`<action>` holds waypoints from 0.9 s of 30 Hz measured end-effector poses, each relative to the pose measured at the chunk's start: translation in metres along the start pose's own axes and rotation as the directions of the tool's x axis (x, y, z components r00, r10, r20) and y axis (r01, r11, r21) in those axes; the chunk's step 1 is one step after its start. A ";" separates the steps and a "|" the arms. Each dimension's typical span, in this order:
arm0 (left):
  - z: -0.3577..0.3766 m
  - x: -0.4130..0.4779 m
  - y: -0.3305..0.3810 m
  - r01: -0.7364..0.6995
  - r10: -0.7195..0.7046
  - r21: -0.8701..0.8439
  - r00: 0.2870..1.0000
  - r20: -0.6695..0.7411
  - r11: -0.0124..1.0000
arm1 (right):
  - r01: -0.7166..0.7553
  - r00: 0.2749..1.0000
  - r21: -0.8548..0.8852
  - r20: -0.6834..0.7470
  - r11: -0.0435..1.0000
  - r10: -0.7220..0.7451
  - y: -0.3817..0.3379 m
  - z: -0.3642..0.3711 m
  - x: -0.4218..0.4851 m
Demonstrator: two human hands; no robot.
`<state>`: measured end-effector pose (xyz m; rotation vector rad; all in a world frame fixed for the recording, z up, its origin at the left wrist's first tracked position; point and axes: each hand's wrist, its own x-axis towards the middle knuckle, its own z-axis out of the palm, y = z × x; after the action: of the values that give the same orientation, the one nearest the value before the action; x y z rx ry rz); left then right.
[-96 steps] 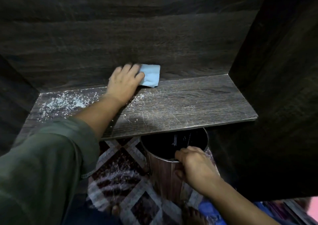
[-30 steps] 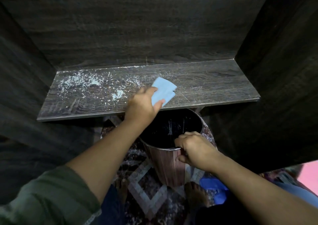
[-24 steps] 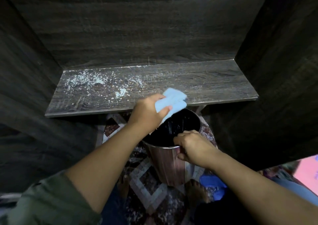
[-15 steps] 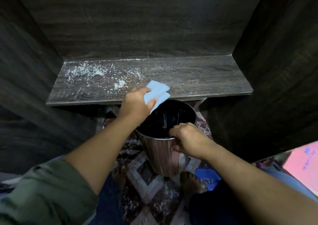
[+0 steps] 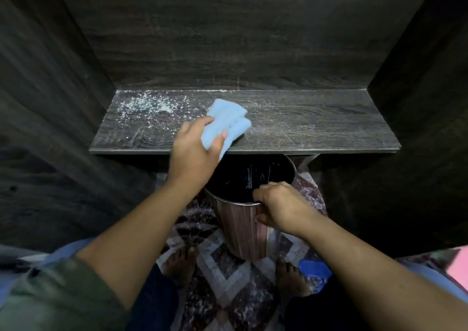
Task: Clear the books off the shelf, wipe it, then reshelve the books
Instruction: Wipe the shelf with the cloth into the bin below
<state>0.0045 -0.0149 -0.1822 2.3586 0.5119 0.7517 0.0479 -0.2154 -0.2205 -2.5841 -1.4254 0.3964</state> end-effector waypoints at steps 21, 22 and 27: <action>-0.058 0.040 -0.132 0.263 -0.310 0.656 0.950 -0.047 0.707 | 0.096 0.994 -0.010 0.044 0.995 -0.095 -0.026 0.010 0.025; -0.057 0.042 -0.135 0.261 -0.330 0.632 0.944 -0.010 0.729 | 0.094 0.994 -0.018 0.052 0.995 -0.093 -0.026 0.010 0.025; -0.058 0.044 -0.140 0.232 -0.296 0.601 0.955 0.009 0.765 | 0.090 0.994 -0.004 0.054 0.996 -0.090 -0.025 0.011 0.025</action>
<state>-0.0219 0.1360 -0.2177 2.7810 1.1513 0.3559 0.0375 -0.1808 -0.2279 -2.5206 -1.5571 0.4528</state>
